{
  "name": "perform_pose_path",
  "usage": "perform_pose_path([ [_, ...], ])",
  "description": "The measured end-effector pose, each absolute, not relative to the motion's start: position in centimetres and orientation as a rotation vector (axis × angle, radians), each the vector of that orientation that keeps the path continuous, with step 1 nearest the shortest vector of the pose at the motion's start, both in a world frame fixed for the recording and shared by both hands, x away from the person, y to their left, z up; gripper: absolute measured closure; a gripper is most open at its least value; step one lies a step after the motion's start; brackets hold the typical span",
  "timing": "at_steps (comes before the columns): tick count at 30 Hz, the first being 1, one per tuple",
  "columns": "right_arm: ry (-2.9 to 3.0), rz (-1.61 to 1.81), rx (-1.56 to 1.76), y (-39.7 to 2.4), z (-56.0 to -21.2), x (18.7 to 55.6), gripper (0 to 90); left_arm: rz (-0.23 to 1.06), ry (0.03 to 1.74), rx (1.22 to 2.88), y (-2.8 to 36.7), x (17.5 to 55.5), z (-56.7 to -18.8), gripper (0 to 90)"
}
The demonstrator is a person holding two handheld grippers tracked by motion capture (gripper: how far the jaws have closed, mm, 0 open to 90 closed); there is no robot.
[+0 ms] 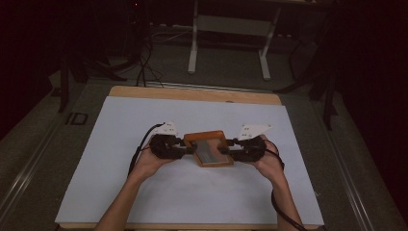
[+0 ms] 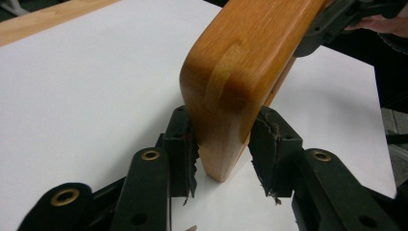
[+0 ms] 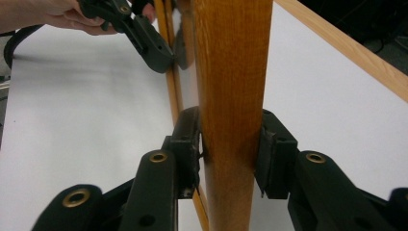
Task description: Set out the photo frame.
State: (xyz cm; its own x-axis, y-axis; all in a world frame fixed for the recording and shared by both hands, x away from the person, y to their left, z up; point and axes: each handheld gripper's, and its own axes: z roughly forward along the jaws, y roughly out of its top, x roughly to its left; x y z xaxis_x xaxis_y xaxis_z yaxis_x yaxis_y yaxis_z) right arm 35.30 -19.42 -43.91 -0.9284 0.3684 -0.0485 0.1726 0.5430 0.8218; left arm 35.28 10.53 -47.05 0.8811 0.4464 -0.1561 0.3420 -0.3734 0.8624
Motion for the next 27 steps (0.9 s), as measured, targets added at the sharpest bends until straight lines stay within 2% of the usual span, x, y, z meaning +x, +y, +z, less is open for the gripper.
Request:
perform_pose_path([
  [27, 2.559, 1.353, 0.519, -19.73, -44.86, 35.15, 62.4, 0.163, 0.54, 2.001, 10.61, 34.64, -46.36, 66.2],
])
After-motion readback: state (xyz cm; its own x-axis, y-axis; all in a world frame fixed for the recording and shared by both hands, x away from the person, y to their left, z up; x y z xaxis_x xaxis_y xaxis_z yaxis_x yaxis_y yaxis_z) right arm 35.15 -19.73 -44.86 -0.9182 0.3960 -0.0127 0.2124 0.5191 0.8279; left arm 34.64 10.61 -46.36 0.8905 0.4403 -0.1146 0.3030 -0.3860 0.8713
